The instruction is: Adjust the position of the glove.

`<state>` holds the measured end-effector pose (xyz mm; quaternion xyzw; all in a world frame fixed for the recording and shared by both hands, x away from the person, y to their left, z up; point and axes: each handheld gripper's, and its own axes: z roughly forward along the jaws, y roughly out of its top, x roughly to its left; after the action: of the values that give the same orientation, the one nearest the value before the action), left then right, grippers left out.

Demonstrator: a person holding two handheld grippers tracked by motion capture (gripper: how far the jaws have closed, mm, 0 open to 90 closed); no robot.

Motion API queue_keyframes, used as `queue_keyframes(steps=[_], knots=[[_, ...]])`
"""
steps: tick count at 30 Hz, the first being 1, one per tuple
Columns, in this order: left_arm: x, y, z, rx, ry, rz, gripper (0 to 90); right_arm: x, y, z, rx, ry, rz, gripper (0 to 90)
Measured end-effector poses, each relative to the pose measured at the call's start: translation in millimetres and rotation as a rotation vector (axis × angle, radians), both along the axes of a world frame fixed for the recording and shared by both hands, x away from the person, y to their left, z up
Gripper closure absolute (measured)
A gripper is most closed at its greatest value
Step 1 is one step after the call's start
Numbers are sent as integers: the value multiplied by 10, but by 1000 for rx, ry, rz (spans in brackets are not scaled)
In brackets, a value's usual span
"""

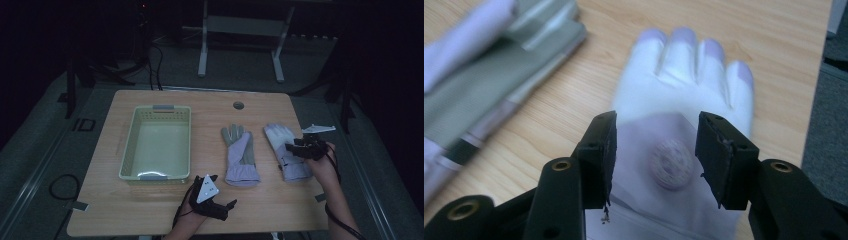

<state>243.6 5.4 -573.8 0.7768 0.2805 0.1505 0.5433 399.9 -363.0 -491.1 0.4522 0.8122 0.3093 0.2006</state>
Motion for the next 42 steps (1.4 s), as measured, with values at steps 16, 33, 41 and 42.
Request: queue_keyframes(steps=[16,33,41,42], knots=[[-4,-1,0,1,-1,-4,4,155,-168,-421,64,136,-32,625],[-1,-1,0,4,-1,-1,4,-142,-90,-57,196,97,-137,797],[-5,-3,1,5,-2,0,4,-307,-50,130,189,109,-164,798],[-6,-4,1,5,-3,0,4,-308,-57,106,180,112,-154,798]])
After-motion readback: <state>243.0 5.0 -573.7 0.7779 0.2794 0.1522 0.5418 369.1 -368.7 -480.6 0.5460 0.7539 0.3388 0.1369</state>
